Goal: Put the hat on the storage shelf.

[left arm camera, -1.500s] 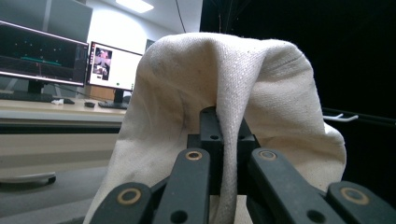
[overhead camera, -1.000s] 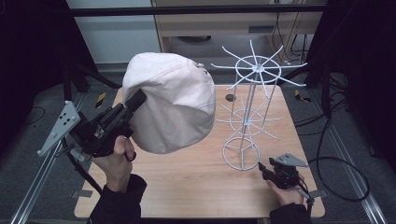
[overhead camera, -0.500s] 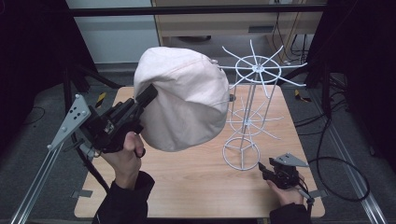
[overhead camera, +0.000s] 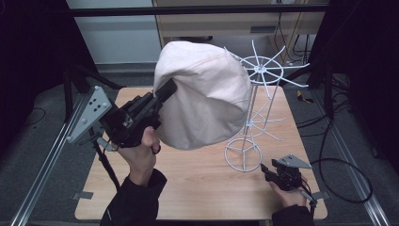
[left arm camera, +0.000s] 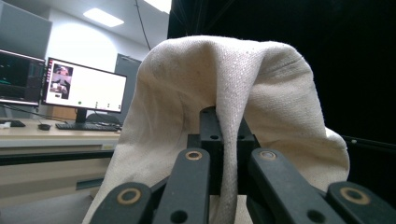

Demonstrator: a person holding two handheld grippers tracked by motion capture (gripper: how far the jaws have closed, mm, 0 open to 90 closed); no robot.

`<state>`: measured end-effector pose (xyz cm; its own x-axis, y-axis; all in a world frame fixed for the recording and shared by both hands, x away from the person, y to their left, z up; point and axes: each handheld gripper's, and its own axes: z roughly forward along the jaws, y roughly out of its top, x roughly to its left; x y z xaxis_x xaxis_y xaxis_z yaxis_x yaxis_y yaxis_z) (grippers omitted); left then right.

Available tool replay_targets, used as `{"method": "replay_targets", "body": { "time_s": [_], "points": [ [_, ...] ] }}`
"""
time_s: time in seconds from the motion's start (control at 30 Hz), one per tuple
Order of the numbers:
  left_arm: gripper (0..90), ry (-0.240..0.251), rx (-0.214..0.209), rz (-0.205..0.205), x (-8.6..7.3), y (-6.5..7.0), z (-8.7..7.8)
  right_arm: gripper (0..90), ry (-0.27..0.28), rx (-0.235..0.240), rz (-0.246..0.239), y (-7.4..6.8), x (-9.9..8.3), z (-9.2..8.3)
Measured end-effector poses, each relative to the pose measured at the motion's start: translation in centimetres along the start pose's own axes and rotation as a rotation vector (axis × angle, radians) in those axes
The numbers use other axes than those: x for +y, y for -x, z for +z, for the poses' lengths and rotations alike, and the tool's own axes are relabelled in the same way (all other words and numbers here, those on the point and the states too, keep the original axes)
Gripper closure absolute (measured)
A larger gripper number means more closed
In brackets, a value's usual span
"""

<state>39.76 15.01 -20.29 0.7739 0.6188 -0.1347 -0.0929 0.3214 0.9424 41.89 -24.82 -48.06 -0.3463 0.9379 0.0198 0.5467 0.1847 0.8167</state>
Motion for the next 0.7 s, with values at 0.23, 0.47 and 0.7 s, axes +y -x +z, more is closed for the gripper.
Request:
{"method": "replay_targets", "body": {
  "time_s": [0.23,0.47,0.7],
  "points": [
    [88.1,-0.01,-0.005,-0.003,-0.5,0.3,1.3,50.6,0.003,0.002,-0.002,0.1,0.0,0.0],
    [88.1,-0.041,-0.005,-0.012,-1.6,0.1,2.3,50.6,0.001,0.008,0.01,0.0,0.0,-0.1],
    [88.1,-0.054,-0.003,-0.024,-2.4,-0.2,2.4,50.6,0.001,0.008,0.01,0.0,0.0,-0.1]
  ]
}}
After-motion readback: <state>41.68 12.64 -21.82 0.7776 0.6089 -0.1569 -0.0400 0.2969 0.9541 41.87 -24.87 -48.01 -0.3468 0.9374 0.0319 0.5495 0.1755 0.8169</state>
